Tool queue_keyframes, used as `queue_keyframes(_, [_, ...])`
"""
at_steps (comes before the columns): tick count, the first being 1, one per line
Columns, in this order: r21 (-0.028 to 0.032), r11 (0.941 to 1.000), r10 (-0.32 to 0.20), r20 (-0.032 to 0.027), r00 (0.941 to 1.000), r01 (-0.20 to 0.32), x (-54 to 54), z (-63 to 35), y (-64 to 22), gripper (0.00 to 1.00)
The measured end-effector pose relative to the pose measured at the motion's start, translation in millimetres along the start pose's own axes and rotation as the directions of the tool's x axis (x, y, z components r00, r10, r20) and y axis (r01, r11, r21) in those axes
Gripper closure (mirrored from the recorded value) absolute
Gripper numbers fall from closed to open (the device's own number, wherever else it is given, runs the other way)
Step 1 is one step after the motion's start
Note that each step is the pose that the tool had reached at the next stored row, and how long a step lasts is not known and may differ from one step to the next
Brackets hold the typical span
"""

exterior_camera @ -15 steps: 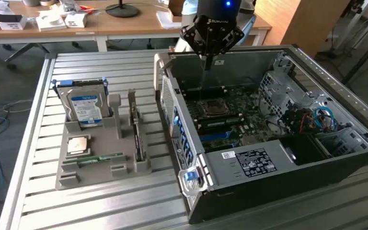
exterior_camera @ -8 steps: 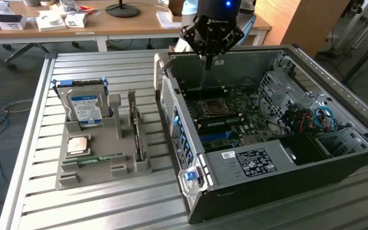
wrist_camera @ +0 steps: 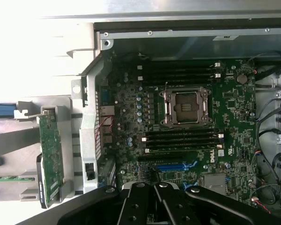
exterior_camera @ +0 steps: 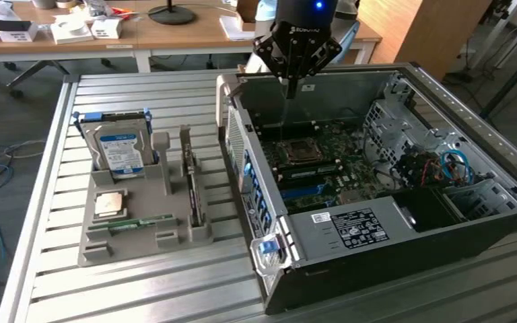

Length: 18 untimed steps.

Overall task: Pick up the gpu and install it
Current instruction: 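Reach for the gpu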

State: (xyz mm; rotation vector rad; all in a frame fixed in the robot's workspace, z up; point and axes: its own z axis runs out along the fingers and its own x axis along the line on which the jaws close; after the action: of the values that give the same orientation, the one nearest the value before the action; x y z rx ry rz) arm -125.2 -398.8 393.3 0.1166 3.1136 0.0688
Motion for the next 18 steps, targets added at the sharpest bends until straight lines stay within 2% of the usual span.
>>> queue_keyframes(18, [0.0, 1.0, 0.0, -0.0001, 1.0, 0.0, 30.0, -0.8, -2.3, 0.89])
